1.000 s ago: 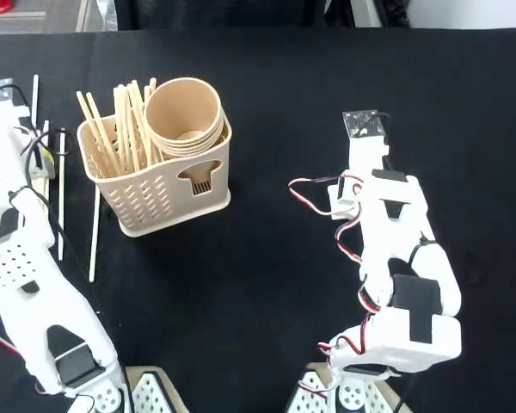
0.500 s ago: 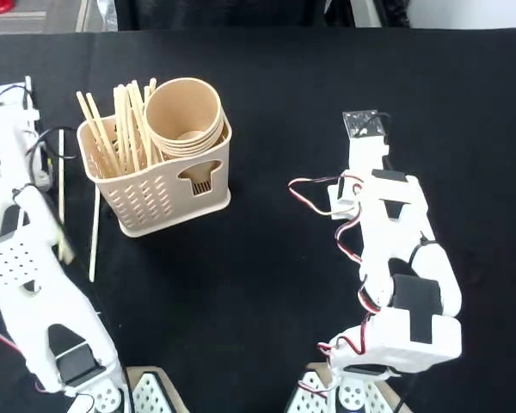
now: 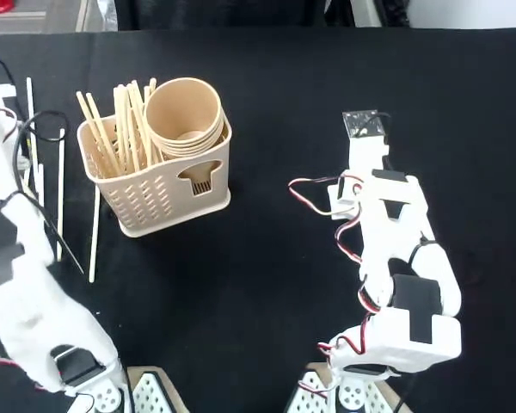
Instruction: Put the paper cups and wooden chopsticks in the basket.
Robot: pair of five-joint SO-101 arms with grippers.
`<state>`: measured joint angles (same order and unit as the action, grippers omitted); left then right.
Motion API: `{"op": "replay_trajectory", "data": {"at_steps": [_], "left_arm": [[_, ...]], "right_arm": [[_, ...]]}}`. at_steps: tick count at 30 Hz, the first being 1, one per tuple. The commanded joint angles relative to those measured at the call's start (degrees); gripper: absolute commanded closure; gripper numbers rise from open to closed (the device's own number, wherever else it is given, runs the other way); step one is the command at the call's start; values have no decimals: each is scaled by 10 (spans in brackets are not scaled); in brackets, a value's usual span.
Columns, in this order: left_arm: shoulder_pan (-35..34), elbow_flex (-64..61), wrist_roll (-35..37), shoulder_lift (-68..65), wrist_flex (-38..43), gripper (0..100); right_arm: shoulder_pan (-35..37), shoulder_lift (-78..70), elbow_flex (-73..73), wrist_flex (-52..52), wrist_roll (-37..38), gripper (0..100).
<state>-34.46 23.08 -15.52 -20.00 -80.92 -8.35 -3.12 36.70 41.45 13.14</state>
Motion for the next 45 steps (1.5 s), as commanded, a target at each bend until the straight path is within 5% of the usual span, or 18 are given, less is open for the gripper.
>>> {"op": "replay_trajectory", "data": {"at_steps": [1,7,12,27,38,45], "left_arm": [[7,-169,1,183,116,971],[6,-490,8,423,404,971],[5,-664,90,571,600,972],[9,-962,110,963,858,973],[11,-967,113,1159,833,973],[12,-873,227,1153,779,972]], "right_arm": [[-4,7,-3,-4,4,986],[-4,8,-3,-4,4,986],[-4,8,-3,-4,4,986],[-4,8,-3,-4,4,986],[-4,7,-3,-4,4,986],[-4,7,-3,-4,4,986]]}}
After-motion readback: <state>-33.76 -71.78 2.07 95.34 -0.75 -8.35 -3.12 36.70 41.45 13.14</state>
